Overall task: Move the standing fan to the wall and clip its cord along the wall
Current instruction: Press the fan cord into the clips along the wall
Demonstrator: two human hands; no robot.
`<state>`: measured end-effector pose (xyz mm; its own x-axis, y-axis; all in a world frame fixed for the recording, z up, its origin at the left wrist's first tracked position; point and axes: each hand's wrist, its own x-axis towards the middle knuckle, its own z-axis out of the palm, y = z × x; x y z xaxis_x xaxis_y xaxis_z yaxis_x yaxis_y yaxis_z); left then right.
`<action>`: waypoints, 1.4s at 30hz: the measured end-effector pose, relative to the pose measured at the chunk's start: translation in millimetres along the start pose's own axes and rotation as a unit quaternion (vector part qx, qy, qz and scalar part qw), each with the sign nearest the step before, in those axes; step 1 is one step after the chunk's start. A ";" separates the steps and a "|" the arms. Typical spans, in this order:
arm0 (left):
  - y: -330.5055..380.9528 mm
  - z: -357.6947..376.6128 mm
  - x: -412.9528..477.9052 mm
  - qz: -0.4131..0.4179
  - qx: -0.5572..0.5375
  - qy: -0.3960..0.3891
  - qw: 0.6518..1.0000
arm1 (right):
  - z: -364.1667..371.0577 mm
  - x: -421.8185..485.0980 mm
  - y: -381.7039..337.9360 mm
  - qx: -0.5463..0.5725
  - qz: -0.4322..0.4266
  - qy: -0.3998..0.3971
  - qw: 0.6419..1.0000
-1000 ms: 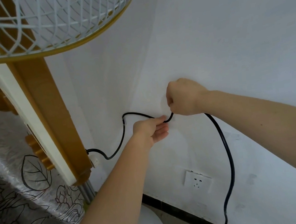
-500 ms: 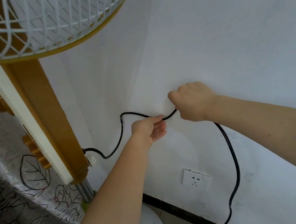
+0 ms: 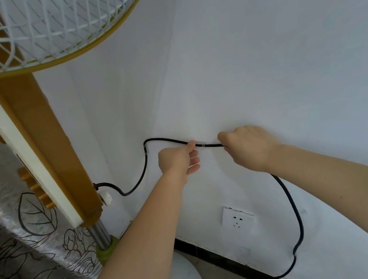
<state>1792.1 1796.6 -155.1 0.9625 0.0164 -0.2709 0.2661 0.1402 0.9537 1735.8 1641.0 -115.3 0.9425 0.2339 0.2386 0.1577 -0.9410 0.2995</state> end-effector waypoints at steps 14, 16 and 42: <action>-20.3 20.9 -15.3 0.121 0.075 0.005 0.990 | 13.3 -15.2 -1.4 0.065 0.041 0.000 0.997; -20.7 21.9 -15.7 0.161 0.119 0.030 0.979 | 12.2 -18.2 1.6 0.098 0.048 -0.001 0.994; -15.0 27.1 -26.2 0.087 0.067 -0.011 0.994 | 2.5 -54.0 24.1 0.175 0.044 -0.017 0.983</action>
<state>1764.3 1767.2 -158.7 0.9951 0.0072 -0.0988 0.0988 0.0032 0.9951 1689.5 1605.1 -123.3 0.9655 0.1447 0.2165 0.1610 -0.9852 -0.0594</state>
